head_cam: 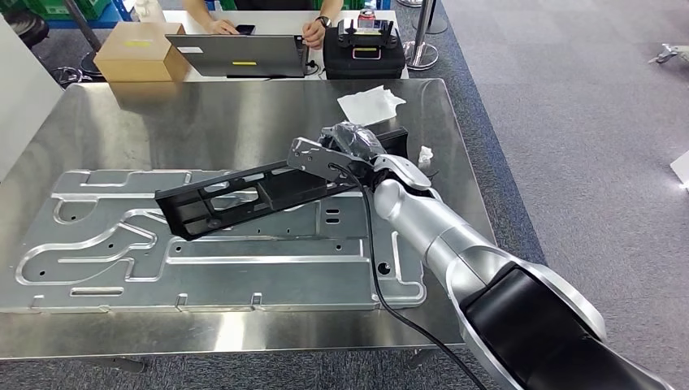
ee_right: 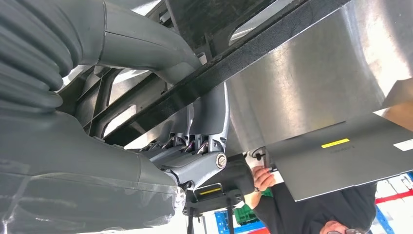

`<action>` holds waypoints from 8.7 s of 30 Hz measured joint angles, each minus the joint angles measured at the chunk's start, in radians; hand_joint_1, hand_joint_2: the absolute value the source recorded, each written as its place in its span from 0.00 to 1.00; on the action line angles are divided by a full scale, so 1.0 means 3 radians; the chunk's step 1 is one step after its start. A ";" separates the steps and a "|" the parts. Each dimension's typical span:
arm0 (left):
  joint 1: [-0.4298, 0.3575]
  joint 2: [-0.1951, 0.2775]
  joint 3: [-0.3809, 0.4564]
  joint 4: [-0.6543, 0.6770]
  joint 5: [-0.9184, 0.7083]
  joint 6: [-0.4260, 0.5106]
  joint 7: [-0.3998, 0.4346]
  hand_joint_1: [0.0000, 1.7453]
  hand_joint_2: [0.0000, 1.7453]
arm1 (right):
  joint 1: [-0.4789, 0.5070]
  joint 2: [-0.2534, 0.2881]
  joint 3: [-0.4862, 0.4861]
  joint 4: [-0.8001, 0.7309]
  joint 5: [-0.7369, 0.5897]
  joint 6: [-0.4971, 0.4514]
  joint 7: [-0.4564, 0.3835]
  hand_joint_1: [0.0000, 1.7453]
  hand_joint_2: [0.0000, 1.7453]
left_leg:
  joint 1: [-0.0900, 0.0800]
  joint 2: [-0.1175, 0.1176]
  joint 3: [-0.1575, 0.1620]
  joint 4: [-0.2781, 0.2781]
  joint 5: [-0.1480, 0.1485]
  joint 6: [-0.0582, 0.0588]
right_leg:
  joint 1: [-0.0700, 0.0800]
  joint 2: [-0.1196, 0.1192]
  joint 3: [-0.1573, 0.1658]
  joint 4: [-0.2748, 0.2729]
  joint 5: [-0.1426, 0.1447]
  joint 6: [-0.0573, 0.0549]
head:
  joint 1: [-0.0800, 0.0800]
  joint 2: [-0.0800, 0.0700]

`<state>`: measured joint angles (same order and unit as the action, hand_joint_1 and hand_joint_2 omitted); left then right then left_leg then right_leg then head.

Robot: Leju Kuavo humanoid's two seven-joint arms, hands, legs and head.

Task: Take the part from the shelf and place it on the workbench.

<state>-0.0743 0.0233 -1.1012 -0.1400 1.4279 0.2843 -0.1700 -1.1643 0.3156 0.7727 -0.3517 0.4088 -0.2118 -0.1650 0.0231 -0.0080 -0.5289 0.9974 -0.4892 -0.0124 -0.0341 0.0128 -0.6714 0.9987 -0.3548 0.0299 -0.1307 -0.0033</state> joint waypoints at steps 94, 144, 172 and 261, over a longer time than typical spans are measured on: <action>0.0059 0.0056 -0.0175 -0.0001 -0.0082 -0.0206 0.0023 0.00 1.00 | -0.0039 0.0128 -0.0114 -0.0613 -0.0270 0.0208 -0.0082 0.00 0.00 | 0.0003 0.0002 0.0038 -0.0002 -0.0007 -0.0005 | 0.0004 0.0002 0.0037 0.0001 -0.0007 -0.0005 | -0.0001 0.0000; 0.0020 -0.0042 0.0003 -0.0001 0.0147 -0.0240 -0.0086 0.00 0.00 | 0.0338 0.0045 -0.0079 -0.0464 -0.0115 0.0225 -0.0260 0.00 0.00 | -0.0052 0.0022 -0.0057 0.0142 -0.0088 -0.0011 | 0.0060 -0.0043 0.0127 0.0018 -0.0121 -0.0168 | -0.0001 0.0000; -0.0059 -0.0084 0.0006 0.0000 0.0175 -0.0274 -0.0054 0.00 0.00 | 0.0479 0.0046 -0.0248 -0.0512 0.0089 0.0287 -0.0259 0.00 0.00 | -0.0090 0.0015 -0.0374 0.0048 0.0393 0.0058 | 0.0179 -0.0060 0.0409 0.0031 -0.0389 -0.0239 | 0.0002 0.0000; -0.0060 -0.0099 -0.0065 0.0000 0.0270 -0.0219 -0.0050 0.00 0.00 | 0.1256 0.0115 -0.0573 -0.0473 0.0099 0.0027 -0.0594 0.00 0.00 | -0.0031 -0.0179 -0.0241 0.0024 0.0222 0.0096 | 0.0098 0.0105 0.0265 0.0272 -0.0413 -0.0102 | 0.0001 0.0000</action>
<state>-0.0921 -0.0065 -1.1208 -0.1400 1.5088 0.2187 -0.1848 -0.7874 0.3500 0.6008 -0.4936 0.4383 -0.2037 -0.3430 0.0139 -0.0618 -0.6013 1.0045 -0.4227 0.0164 -0.0047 0.0445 -0.5918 1.0804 -0.4786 -0.0008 -0.1305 -0.0033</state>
